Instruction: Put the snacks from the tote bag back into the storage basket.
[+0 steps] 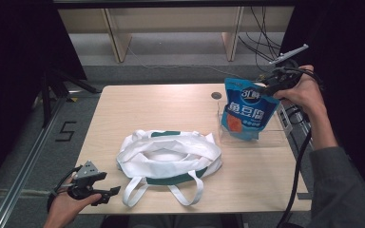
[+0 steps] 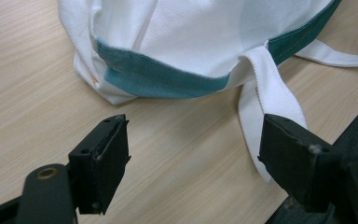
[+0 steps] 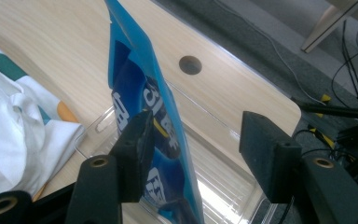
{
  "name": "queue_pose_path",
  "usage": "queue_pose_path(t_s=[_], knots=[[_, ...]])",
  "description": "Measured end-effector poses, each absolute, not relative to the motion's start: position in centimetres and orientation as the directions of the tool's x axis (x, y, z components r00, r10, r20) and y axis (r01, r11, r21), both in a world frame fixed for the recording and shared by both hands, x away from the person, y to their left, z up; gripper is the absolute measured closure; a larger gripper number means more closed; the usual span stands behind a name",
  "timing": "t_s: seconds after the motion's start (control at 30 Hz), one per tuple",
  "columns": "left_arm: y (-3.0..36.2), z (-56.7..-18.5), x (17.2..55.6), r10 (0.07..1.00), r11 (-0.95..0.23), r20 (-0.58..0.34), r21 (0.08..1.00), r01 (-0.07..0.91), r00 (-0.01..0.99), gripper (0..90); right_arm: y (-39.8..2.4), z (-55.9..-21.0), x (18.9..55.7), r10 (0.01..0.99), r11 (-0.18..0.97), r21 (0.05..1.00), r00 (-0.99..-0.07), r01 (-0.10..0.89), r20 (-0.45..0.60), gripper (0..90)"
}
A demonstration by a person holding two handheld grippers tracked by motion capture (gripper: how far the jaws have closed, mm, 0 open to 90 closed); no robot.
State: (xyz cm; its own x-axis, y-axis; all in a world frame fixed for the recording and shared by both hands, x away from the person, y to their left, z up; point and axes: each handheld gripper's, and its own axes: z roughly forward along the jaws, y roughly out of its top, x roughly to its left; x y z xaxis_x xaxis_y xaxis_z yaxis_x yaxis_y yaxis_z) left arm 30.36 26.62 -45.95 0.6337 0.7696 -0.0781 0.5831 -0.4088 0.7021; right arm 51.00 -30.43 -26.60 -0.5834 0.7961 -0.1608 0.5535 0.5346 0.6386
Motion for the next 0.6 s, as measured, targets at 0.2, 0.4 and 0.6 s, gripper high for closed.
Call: queue_pose_path(t_s=[0.2, 0.4, 0.6], knots=[[26.9, -45.8, 30.4, 0.754, -0.434, -0.055, 0.706, 0.560, 0.654, 23.2, -31.9, -27.7, 49.0, 0.828, 0.468, 0.695, -0.545, 0.545, -0.131, 40.6], [26.8, -45.8, 30.4, 0.752, -0.439, -0.060, 0.696, 0.568, 0.656, 23.2, -33.1, -29.5, 46.7, 0.848, 0.433, 0.707, -0.519, 0.559, -0.109, 39.5], [26.9, -45.7, 30.4, 0.754, -0.437, -0.061, 0.696, 0.569, 0.654, 23.2, -33.6, -31.2, 45.0, 0.876, 0.381, 0.715, -0.477, 0.586, -0.077, 39.1]])
